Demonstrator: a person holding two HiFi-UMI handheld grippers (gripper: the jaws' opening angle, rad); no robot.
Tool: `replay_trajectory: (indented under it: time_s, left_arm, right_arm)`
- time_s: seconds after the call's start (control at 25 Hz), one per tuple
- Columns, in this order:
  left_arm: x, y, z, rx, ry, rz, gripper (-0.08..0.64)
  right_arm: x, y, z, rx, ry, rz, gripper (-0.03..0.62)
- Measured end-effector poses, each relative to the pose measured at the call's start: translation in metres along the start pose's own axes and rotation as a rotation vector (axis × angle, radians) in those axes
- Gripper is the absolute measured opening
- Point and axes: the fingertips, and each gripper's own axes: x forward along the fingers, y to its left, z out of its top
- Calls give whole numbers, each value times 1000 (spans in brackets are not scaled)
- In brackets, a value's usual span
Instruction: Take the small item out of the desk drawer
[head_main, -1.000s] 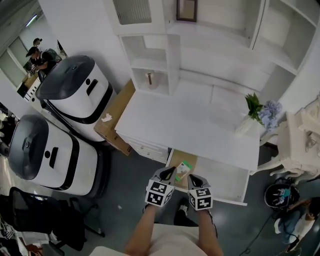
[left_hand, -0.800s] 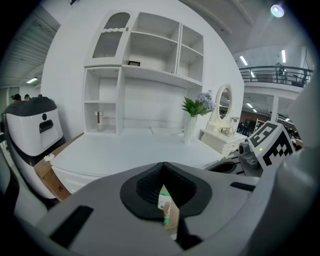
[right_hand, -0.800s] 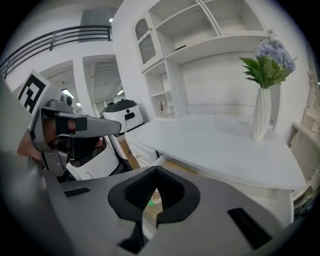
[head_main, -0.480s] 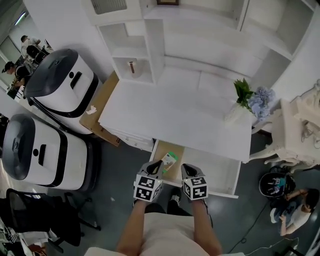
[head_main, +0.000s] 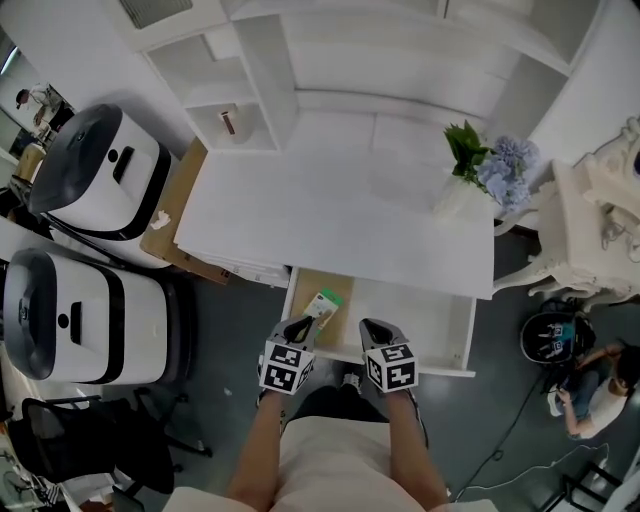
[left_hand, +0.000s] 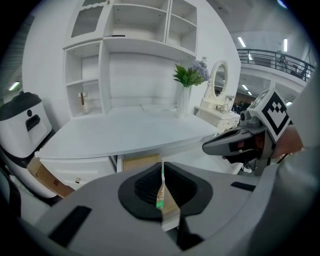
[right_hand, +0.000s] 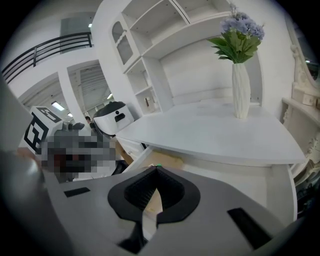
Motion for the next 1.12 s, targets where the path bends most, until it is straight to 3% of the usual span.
replay_trajectory:
  time_s: [0.44,0.84,1.12]
  left_arm:
    - [15,4,-21,25,110,-30,115]
    - [32,8,-34,58,174,-48,272]
    - [42,15,-34,89,212,-49,282]
  right_arm:
    - [1,-17,4,45,-6,-3,25]
    - [16,-23,7,28,16,-1,25]
    - [27,-20,4,1,51,9,25]
